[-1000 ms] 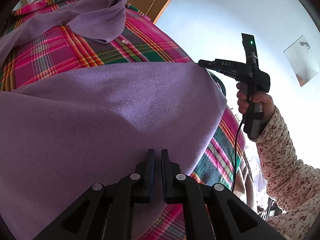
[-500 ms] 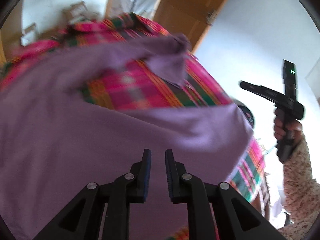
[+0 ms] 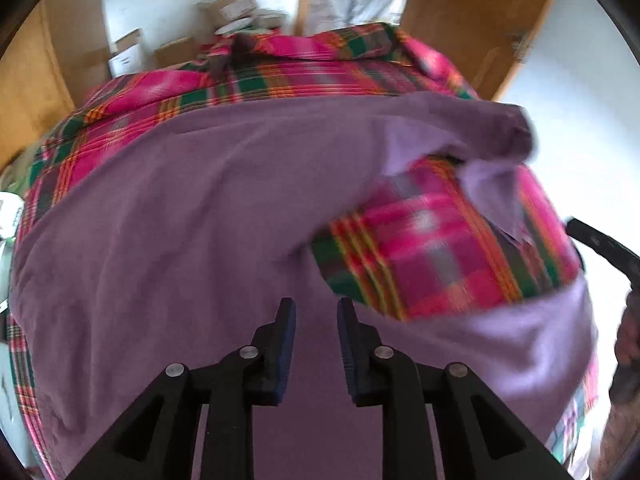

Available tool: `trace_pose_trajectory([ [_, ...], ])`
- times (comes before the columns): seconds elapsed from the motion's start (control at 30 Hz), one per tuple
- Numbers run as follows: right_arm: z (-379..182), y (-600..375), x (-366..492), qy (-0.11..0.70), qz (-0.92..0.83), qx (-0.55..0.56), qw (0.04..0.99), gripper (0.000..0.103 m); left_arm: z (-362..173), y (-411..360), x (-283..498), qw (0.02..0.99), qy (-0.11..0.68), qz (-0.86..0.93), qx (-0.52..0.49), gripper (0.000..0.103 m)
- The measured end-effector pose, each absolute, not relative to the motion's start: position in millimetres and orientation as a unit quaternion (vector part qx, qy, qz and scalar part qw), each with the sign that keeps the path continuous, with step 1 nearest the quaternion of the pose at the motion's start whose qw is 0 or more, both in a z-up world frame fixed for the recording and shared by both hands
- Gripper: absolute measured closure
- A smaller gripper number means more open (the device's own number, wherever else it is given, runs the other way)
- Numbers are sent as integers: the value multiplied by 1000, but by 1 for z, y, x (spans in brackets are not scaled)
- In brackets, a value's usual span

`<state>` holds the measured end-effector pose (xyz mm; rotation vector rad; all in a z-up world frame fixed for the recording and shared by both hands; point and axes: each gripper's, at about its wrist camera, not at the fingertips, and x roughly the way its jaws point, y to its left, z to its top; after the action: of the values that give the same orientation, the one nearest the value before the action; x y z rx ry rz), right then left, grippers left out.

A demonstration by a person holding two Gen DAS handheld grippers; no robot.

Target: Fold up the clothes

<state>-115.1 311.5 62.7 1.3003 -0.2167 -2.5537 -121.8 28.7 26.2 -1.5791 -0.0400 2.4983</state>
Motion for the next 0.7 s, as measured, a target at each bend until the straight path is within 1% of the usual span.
trace_pose_trajectory([
  [0.17,52,307,-129,-69,-877,458,131,79,10,44,-147,61,34,842,-535,81],
  [0.23,48,310,-133,-72,-875,461,127,79,8,45,-154,53,38,842,-535,81],
  [0.37,40,318,-144,-79,-873,467,115,75,9,48,-159,46,47,847,-527,81],
  [0.5,30,320,-158,-85,-871,473,104,66,10,47,-159,47,38,848,-526,81],
  [0.53,28,320,-161,-85,-870,475,103,66,10,47,-157,51,42,850,-522,81],
  [0.57,25,319,-163,-84,-868,478,103,65,10,47,-156,55,45,852,-519,84],
  [0.6,23,317,-165,-80,-868,480,102,65,10,46,-153,62,43,853,-517,90],
  [0.63,21,315,-167,-74,-868,481,99,65,11,44,-151,68,41,853,-516,93],
  [0.67,18,313,-168,-68,-868,482,95,65,12,40,-150,76,34,852,-516,100],
  [0.7,17,312,-169,-58,-870,481,87,65,13,36,-147,82,22,853,-515,100],
])
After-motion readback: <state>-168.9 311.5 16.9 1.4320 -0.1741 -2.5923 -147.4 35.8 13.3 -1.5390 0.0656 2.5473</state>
